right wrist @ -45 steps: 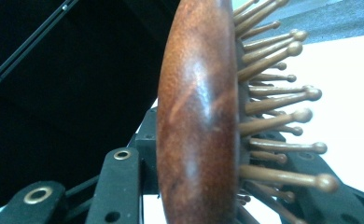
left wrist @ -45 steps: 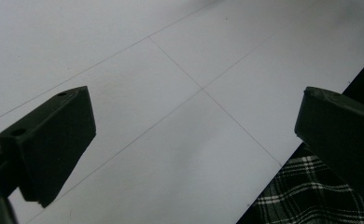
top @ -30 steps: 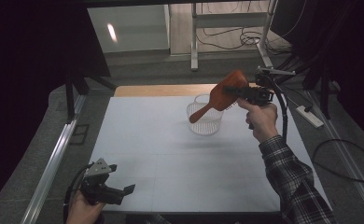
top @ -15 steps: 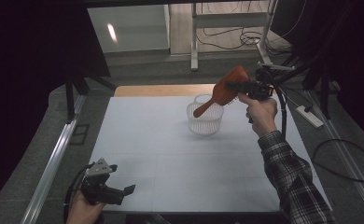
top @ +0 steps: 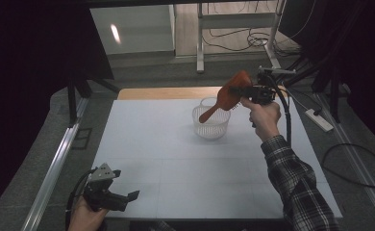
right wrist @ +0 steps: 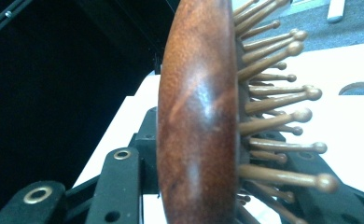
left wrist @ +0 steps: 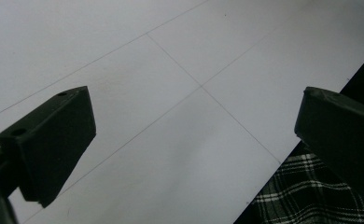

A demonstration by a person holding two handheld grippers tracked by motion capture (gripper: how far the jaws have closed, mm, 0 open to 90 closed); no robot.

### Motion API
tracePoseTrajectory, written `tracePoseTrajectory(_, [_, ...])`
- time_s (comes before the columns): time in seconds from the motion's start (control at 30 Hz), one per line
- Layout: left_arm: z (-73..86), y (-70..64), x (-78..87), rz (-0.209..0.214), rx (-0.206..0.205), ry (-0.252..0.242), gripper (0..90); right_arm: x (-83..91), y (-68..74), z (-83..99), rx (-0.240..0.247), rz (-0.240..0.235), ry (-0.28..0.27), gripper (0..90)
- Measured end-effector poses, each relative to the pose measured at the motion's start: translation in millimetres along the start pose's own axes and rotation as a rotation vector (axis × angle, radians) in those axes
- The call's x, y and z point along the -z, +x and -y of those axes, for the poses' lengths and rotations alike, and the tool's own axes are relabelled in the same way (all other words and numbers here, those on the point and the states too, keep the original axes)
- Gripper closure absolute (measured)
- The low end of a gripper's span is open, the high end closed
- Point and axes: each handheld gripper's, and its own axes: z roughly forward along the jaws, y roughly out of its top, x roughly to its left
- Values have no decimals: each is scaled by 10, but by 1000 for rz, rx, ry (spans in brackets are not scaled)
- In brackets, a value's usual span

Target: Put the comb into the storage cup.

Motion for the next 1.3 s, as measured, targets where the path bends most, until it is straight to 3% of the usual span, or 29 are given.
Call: tracePoseTrajectory(1.3, [-3,-3,-9,-1,-4,14,0,-405,-161,331,15,73,77,556])
